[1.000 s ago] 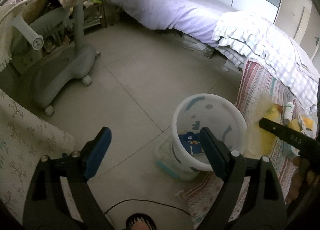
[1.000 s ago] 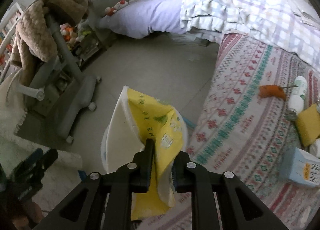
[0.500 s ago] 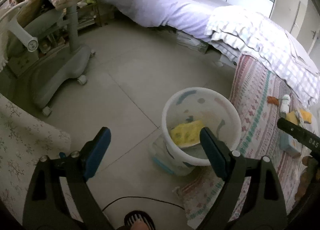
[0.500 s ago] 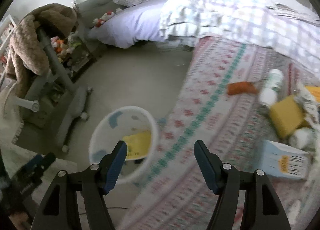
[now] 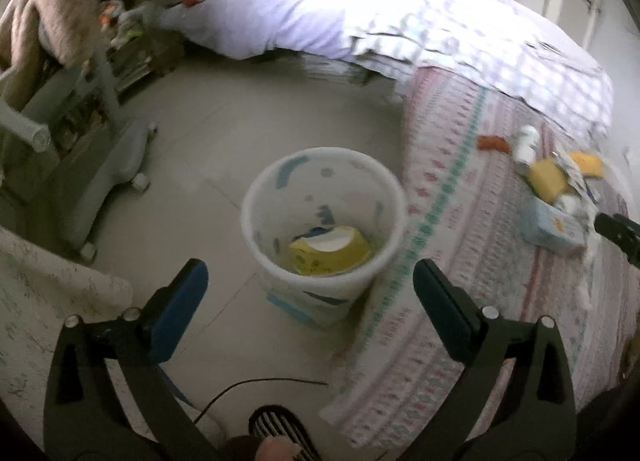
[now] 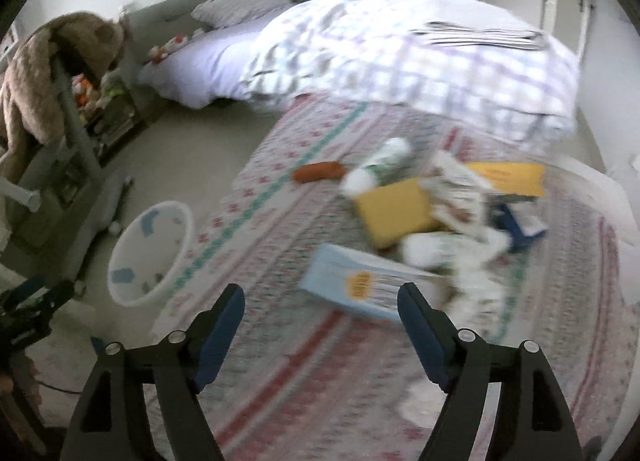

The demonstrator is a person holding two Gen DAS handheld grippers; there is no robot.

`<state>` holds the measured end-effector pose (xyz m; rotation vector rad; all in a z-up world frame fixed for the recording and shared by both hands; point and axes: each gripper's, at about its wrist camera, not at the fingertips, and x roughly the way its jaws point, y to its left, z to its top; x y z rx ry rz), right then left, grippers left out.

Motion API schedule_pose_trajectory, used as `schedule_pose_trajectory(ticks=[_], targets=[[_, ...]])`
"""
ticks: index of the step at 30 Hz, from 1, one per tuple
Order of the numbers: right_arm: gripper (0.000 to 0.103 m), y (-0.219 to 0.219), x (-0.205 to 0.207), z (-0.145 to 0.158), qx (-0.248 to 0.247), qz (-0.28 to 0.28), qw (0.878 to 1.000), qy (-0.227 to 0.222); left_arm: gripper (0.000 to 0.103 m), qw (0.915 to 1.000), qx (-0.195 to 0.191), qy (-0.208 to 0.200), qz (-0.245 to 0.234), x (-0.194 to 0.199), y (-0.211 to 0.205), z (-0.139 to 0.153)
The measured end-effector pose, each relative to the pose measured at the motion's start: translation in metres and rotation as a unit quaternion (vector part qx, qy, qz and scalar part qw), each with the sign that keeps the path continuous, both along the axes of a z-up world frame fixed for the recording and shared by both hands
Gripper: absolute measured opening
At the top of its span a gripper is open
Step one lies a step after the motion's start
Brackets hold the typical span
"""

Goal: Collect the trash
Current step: 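Move both tools back over the trash pile on the bed, then grasp the crumpled white plastic bag with the right tool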

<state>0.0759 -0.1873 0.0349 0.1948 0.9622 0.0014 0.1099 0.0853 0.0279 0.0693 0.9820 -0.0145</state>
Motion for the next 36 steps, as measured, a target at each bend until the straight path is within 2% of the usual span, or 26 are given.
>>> schedule_pose_trajectory(ticks=[6, 12, 14, 16, 20, 23, 25, 27, 29, 31, 34, 36], targets=[[0.082, -0.058, -0.015, -0.013, 0.031, -0.053, 0.998, 0.016, 0.102, 0.9979, -0.005, -0.013, -0.063, -0.01, -0.05, 0.018], [0.082, -0.1, -0.01, -0.039, 0.051, -0.103, 0.992, 0.058, 0.102, 0.991, -0.033, -0.019, -0.128, -0.002, -0.101, -0.01], [0.082, -0.111, -0.002, -0.052, 0.079, -0.114, 0.987, 0.078, 0.102, 0.9902, -0.032, -0.009, -0.136, 0.003, -0.118, -0.022], [0.082, -0.113, 0.004, -0.061, 0.087, -0.121, 0.985, 0.087, 0.102, 0.9875, -0.038, 0.022, -0.151, 0.014, -0.137, -0.03], [0.082, -0.12, 0.017, -0.085, 0.099, -0.133, 0.98, 0.113, 0.102, 0.9855, -0.038, 0.019, -0.164, 0.027, -0.158, -0.03], [0.08, -0.134, 0.02, -0.092, 0.141, -0.159, 0.971, 0.112, 0.102, 0.9861, -0.044, 0.027, -0.158, 0.033, -0.167, -0.034], [0.069, -0.14, 0.025, -0.096, 0.144, -0.161, 0.97, 0.113, 0.102, 0.9856, -0.057, 0.043, -0.153, 0.037, -0.172, -0.04], [0.052, -0.137, 0.029, -0.099, 0.142, -0.141, 0.973, 0.115, 0.102, 0.9859, -0.06, 0.055, -0.146, 0.039, -0.18, -0.046], [0.042, -0.132, 0.031, -0.094, 0.117, -0.122, 0.979, 0.113, 0.102, 0.9865, -0.061, 0.07, -0.135, 0.041, -0.191, -0.051], [0.038, -0.132, 0.027, -0.089, 0.118, -0.114, 0.981, 0.105, 0.102, 0.9866, -0.07, 0.083, -0.122, 0.043, -0.204, -0.053], [0.038, -0.143, 0.019, -0.078, 0.11, -0.122, 0.982, 0.093, 0.102, 0.9857, -0.091, 0.096, -0.104, 0.048, -0.225, -0.053], [0.038, -0.153, 0.013, -0.071, 0.104, -0.128, 0.983, 0.083, 0.102, 0.987, -0.092, 0.098, -0.089, 0.051, -0.24, -0.052]])
